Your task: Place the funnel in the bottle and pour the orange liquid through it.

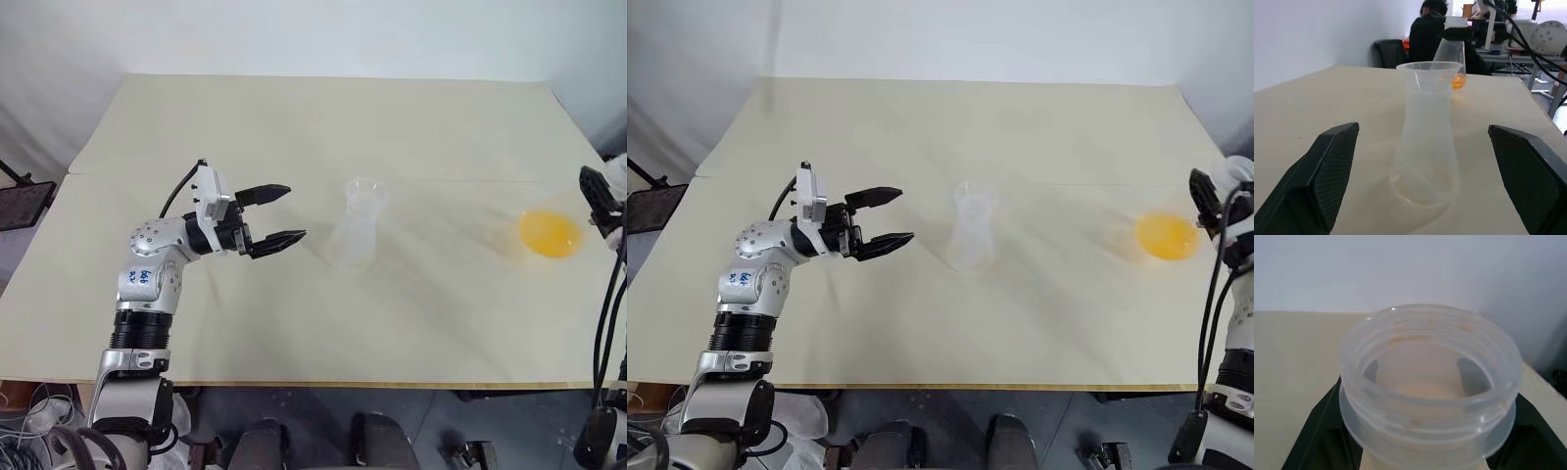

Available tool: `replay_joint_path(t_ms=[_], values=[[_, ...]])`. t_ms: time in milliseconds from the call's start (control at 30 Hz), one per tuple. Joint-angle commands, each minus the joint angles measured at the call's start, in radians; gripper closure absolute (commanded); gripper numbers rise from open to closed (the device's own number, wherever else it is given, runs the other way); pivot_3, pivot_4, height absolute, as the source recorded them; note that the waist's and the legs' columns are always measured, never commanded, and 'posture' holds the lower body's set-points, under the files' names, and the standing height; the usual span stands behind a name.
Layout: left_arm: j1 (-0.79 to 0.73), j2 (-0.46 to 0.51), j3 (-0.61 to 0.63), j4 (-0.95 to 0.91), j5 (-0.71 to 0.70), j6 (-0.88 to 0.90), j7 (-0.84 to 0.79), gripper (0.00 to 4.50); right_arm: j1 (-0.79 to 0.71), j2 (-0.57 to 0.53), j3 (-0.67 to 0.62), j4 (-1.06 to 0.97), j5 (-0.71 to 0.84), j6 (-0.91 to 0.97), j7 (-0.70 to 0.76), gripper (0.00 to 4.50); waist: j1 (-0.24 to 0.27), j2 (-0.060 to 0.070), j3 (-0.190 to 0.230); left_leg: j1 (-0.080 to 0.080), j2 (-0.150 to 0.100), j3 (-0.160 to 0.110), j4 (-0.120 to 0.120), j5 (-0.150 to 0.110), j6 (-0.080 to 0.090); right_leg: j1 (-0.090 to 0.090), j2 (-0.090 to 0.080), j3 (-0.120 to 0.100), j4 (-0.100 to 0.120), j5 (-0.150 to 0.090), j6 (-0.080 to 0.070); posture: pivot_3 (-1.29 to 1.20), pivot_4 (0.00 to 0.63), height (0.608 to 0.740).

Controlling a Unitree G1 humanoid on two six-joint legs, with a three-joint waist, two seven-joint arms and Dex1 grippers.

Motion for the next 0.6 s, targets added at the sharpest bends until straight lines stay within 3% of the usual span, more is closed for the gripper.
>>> replay_joint_path(t_ms=[33, 333, 600], values=[[-0.006, 0.002, 0.001, -0.026, -0.016, -0.011, 0.002, 0.00, -0.053, -0.071, 0.090, -0.155, -0.047, 0.083, -0.003, 2.03, 0.000, 0.000, 0.000, 0.000, 0.000, 0.000, 0.000, 0.000, 0.000, 0.000, 0.000, 0.000, 0.000, 0.000, 0.000, 0.00, 0.150, 0.740], [0.015, -0.011, -0.014, -0.048, -0.018, 0.002, 0.010, 0.00, -0.147, -0.033, 0.380, -0.390, -0.185, 0.100, 0.051, 2.03, 0.002, 0.000, 0.000, -0.001, 0.000, -0.001, 0.000, 0.000, 0.000, -0.001, 0.000, -0.001, 0.000, 0.000, 0.000, 0.00, 0.150, 0.740], [0.047, -0.021, -0.027, -0.074, -0.012, -0.003, 0.041, 0.00, -0.182, -0.006, 0.560, -0.389, -0.445, -0.097, 0.014, 2.03, 0.006, 0.000, 0.000, -0.004, -0.001, -0.005, 0.001, 0.000, 0.000, -0.001, -0.001, -0.005, 0.000, 0.000, 0.000, 0.00, 0.150, 0.740]])
